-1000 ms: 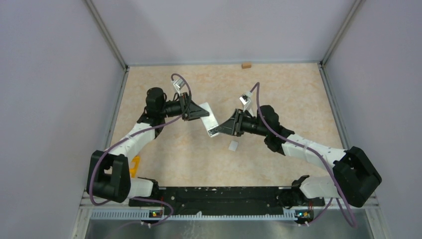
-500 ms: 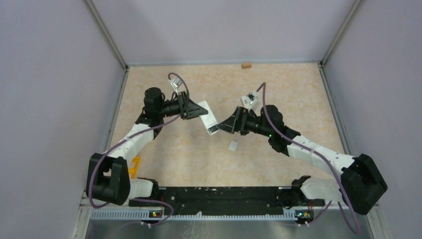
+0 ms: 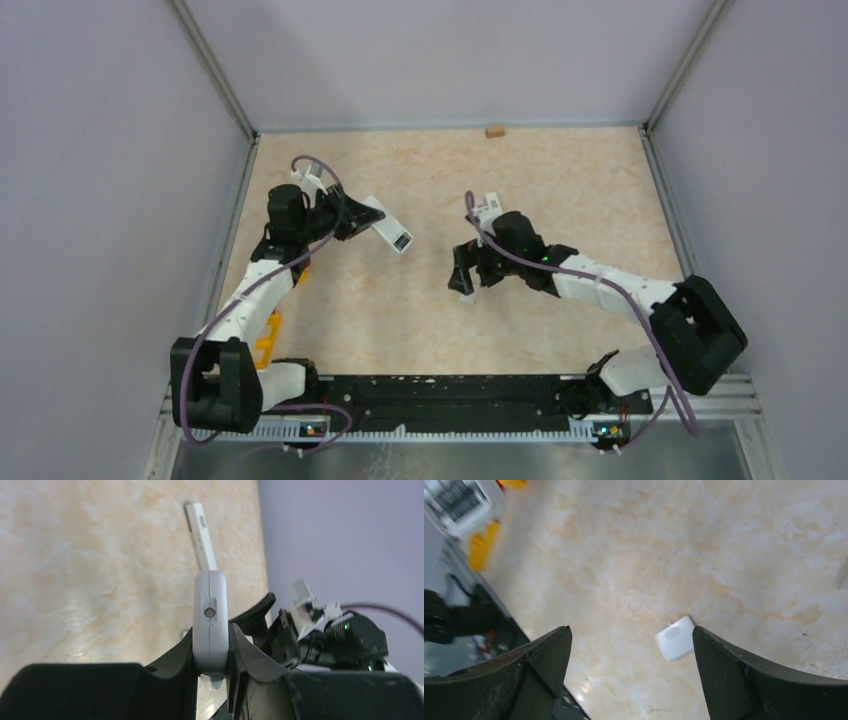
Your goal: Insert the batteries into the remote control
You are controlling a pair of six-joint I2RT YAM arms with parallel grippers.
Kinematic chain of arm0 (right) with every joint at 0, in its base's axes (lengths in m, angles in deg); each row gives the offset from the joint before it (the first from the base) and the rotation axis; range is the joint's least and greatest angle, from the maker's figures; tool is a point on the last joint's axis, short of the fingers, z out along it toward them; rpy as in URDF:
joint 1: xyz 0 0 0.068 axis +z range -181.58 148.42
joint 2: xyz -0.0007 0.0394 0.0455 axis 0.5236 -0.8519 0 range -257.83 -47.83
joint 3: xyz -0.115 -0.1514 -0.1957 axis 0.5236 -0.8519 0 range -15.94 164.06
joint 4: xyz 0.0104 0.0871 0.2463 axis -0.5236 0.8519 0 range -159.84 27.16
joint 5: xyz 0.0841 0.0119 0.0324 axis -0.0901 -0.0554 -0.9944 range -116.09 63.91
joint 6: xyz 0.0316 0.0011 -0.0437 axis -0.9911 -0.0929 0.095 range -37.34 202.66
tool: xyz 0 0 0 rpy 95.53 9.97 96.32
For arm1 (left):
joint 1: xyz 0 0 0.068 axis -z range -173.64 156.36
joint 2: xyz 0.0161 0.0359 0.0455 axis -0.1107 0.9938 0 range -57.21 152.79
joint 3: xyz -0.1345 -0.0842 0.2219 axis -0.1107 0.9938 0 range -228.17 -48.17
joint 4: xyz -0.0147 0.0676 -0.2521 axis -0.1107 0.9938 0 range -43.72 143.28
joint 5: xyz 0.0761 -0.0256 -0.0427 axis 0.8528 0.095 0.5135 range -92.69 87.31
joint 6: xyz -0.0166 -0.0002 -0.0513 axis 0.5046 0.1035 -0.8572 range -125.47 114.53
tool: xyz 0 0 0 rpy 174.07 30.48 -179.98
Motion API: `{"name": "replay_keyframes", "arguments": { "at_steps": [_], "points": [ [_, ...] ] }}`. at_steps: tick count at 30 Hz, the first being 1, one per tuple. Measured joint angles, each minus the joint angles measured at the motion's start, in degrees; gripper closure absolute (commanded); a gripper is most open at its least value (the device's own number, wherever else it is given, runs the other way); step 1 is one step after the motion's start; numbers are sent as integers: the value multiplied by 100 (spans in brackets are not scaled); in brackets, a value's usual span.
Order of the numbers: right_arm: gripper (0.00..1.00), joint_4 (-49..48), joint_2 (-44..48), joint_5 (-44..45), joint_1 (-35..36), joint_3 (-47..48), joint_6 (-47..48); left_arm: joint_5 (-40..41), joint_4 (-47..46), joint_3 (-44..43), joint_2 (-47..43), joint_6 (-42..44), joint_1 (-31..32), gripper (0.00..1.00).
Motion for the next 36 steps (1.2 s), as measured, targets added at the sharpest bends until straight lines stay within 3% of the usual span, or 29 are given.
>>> {"name": "replay_keyframes", "arguments": {
  "at_steps": [6, 15, 25, 32, 36],
  "points": [
    [10, 549, -706, 815, 610, 111, 1360, 837, 826, 0, -164, 302, -254, 100],
    [16, 693, -949, 896, 664, 188, 2863, 881, 1290, -2, 9, 553, -409, 100],
    [30, 946, -1416, 815, 758, 452, 3316, 562, 1381, -59, 323, 658, -409, 100],
    [52, 1150, -1659, 929, 833, 702, 3399, 420, 1388, -63, 393, 667, -413, 100],
    [52, 1196, -1725, 1014, 887, 789, 3405, 369, 1386, -70, 393, 667, -413, 100]
  ]
}}
